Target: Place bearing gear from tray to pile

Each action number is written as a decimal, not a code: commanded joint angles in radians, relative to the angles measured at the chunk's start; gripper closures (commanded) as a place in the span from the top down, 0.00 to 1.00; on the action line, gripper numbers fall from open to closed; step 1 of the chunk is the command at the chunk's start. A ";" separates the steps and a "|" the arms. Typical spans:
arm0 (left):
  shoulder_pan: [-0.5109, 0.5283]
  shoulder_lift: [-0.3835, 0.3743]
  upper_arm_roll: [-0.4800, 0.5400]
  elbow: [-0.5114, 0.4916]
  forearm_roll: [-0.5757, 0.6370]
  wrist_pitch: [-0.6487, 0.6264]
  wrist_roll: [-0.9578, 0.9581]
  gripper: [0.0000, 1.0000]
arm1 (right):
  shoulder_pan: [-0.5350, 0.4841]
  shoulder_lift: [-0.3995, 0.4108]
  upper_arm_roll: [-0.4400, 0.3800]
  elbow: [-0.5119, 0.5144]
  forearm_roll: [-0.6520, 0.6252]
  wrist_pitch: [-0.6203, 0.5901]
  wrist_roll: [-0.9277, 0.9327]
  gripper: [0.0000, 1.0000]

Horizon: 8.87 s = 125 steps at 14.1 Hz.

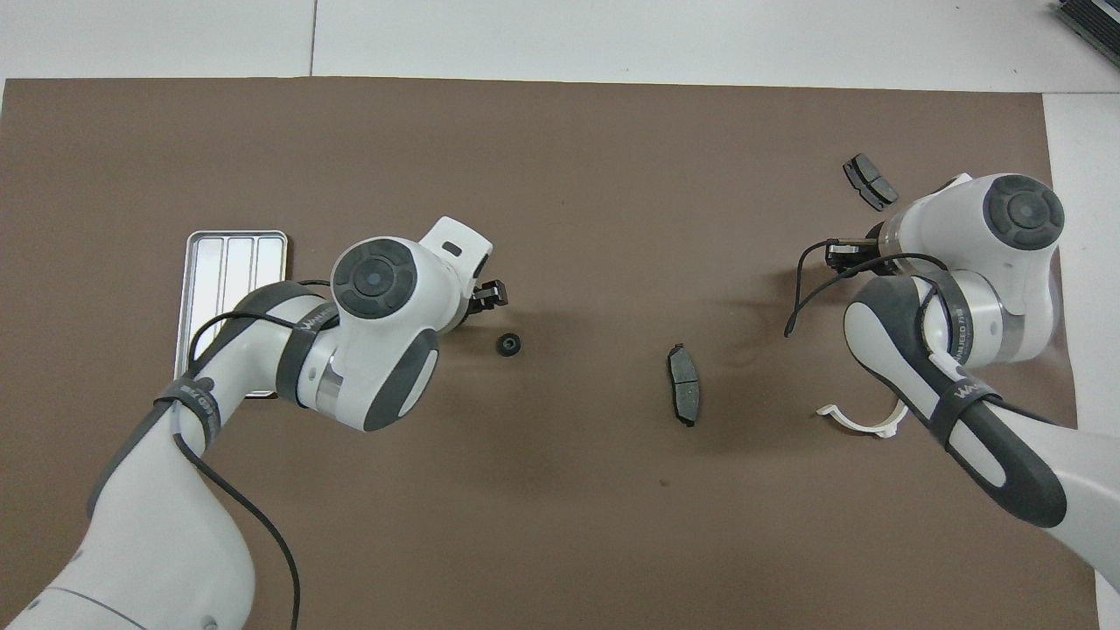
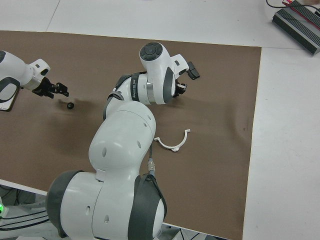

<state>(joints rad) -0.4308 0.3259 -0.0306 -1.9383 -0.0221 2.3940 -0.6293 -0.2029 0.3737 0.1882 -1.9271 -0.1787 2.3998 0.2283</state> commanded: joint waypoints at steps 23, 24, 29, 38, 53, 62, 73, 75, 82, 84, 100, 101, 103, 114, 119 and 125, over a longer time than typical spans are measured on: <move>0.555 -0.254 -0.006 -0.329 -0.001 -0.121 0.810 0.63 | 0.609 0.017 0.020 0.124 0.012 -0.033 0.493 1.00; 0.560 -0.257 -0.006 -0.340 -0.001 -0.115 0.819 0.63 | 0.637 0.049 0.019 0.147 0.010 -0.031 0.518 1.00; 0.561 -0.260 -0.006 -0.360 -0.001 -0.081 0.820 0.61 | 0.739 0.172 0.016 0.244 -0.044 -0.030 0.595 1.00; 0.547 -0.271 -0.008 -0.413 -0.001 -0.016 0.819 0.50 | 0.752 0.197 0.013 0.228 -0.127 0.021 0.631 0.75; 0.498 -0.243 -0.012 -0.286 -0.001 -0.082 0.792 0.02 | 0.691 0.145 0.013 0.203 -0.182 0.035 0.651 0.00; 0.187 -0.196 -0.012 -0.099 0.001 -0.216 0.242 0.02 | 0.369 -0.150 0.020 -0.127 -0.098 0.101 0.464 0.00; -0.128 -0.031 -0.006 -0.100 0.016 0.068 0.022 0.88 | 0.148 -0.191 0.019 -0.242 0.093 -0.013 -0.076 0.35; -0.105 -0.030 -0.005 -0.053 0.046 0.022 0.028 0.94 | 0.143 -0.194 0.019 -0.237 0.094 -0.042 -0.083 0.99; 0.162 -0.070 -0.006 0.229 0.036 -0.378 0.219 0.90 | 0.161 -0.202 0.102 -0.121 0.173 -0.122 0.024 1.00; 0.269 -0.112 -0.009 0.228 0.008 -0.438 0.378 0.90 | 0.225 -0.196 0.122 -0.107 0.171 -0.096 0.116 1.00; 0.419 -0.354 -0.002 0.202 -0.006 -0.690 0.568 1.00 | 0.691 0.223 0.114 0.347 -0.151 -0.130 0.600 1.00; 0.419 -0.354 -0.002 0.196 -0.006 -0.684 0.565 1.00 | 0.691 0.229 0.116 0.346 -0.166 -0.122 0.617 0.98; 0.420 -0.358 -0.002 0.182 -0.006 -0.668 0.568 1.00 | 0.686 0.229 0.117 0.332 -0.180 -0.120 0.622 0.79; 0.403 -0.355 -0.005 0.194 0.030 -0.679 0.565 1.00 | 0.675 0.232 0.113 0.272 -0.188 -0.008 0.638 0.43; 0.417 -0.358 -0.006 0.186 0.028 -0.662 0.568 1.00 | 0.680 0.223 0.113 0.290 -0.194 -0.053 0.664 0.00; 0.419 -0.358 -0.003 0.190 0.028 -0.674 0.562 1.00 | 0.509 0.093 0.117 0.196 -0.217 -0.037 0.600 0.00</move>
<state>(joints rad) -0.0200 -0.0057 -0.0321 -1.7240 -0.0088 1.7149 -0.0741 0.3903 0.5499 0.2898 -1.6464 -0.3749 2.3575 0.8557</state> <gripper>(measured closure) 0.000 0.767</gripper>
